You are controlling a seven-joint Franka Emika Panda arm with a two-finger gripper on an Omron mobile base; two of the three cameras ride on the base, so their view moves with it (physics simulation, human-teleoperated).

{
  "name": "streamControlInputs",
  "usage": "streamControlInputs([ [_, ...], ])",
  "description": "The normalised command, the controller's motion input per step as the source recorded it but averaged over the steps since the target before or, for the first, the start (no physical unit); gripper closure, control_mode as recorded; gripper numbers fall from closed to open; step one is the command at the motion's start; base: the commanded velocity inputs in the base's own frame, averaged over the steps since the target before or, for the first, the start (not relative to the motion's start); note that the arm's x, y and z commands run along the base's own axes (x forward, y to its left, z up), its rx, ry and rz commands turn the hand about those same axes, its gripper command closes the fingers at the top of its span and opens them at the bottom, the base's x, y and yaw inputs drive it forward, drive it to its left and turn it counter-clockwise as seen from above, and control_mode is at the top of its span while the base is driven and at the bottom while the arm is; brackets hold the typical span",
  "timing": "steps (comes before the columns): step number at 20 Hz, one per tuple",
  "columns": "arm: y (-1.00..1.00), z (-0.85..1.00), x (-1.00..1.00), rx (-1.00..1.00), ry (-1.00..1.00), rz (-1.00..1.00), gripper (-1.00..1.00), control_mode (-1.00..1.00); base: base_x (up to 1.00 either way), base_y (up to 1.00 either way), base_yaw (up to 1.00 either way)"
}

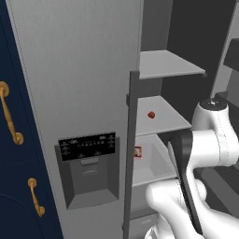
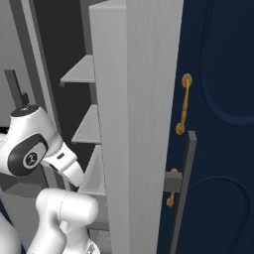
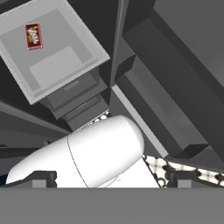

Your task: Take the strawberry from the fridge and place it on top of the pancake, located on the dining counter.

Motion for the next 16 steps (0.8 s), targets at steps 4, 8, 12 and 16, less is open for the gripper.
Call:
streamControlInputs([
  [4, 0.00, 0.00, 0.00, 0.00, 0.00, 0.00, -1.00, 1.00, 0.00, 0.00, 0.00],
  [8, 0.00, 0.00, 0.00, 0.00, 0.00, 0.00, -1.00, 1.00, 0.00, 0.00, 0.00],
  [12, 0.02, 0.00, 0.20, 0.00, -0.03, 0.29, -1.00, -1.00, 0.00, 0.00, 0.00],
  [16, 0.00, 0.01, 0.39, 0.00, -0.23, 0.41, -1.00, -1.00, 0.00, 0.00, 0.00],
])
